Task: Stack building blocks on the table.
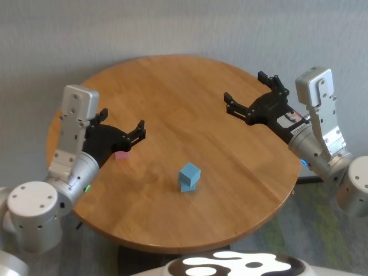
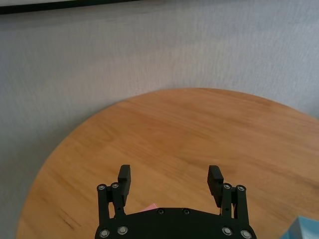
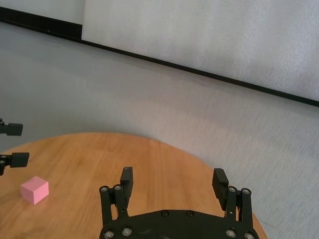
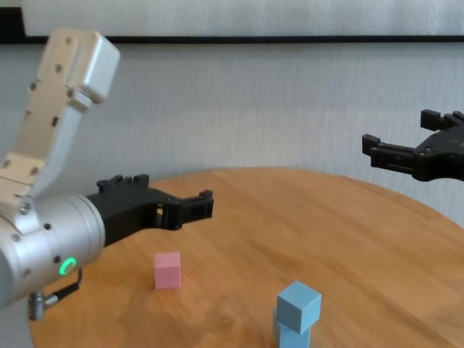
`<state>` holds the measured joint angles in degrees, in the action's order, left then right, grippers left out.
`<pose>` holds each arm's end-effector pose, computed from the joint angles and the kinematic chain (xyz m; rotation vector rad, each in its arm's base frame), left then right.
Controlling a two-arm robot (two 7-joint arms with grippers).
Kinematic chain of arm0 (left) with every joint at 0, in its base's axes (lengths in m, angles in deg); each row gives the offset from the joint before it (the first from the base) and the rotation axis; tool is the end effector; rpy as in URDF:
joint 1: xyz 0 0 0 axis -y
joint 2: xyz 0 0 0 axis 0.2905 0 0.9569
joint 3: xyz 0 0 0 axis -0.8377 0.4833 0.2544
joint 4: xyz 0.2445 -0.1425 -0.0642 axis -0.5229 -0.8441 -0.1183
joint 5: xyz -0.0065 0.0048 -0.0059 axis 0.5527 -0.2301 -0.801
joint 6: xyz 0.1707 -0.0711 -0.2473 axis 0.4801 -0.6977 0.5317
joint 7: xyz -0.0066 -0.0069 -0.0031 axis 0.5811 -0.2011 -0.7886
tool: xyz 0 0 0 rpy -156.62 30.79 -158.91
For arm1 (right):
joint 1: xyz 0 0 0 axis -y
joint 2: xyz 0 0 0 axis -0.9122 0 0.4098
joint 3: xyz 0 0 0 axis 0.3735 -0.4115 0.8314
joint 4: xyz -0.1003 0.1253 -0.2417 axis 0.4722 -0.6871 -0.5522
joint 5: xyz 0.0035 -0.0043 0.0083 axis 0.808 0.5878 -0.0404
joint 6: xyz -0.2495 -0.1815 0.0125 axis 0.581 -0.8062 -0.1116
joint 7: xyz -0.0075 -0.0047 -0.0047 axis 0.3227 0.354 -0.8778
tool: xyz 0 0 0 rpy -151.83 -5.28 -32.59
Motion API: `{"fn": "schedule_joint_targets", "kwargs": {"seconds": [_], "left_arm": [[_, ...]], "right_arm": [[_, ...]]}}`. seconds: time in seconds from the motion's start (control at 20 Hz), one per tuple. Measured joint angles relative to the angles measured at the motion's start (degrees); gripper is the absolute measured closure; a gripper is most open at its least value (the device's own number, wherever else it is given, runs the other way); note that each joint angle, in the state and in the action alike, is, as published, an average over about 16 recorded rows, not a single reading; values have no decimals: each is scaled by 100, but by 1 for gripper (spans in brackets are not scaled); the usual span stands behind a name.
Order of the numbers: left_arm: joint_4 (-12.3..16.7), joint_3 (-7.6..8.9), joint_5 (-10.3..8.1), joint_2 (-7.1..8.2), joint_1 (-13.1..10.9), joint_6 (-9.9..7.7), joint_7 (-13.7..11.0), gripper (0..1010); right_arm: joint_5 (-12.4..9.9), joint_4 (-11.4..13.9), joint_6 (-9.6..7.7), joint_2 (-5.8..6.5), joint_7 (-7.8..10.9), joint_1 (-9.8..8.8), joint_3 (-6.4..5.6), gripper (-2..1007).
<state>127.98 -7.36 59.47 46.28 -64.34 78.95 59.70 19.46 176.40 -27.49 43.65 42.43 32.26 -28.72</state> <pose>0.3497 -0.0300 -0.2808 0.1706 0.0167 1.1308 0.3620 -0.0369 -0.2686 -0.1197 -0.2199 -1.0609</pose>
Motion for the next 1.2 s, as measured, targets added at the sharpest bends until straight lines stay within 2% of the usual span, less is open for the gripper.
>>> {"fn": "schedule_joint_targets", "kwargs": {"seconds": [0.25, 0.45, 0.85, 1.2], "left_arm": [[-5, 34, 133, -213, -112, -191, 283, 10], [-98, 92, 187, -326, -207, -170, 376, 10], [-451, 247, 182, -409, -316, 231, 218, 10], [-932, 344, 204, -457, -168, 615, -45, 10]], "right_arm": [[-3, 4, -8, -2, -3, -2, -3, 0], [-5, 5, -11, -3, -4, -4, -4, 0], [-8, 9, -16, -6, -4, -6, -8, 0], [-10, 11, -19, -7, -4, -7, -10, 0]]}}
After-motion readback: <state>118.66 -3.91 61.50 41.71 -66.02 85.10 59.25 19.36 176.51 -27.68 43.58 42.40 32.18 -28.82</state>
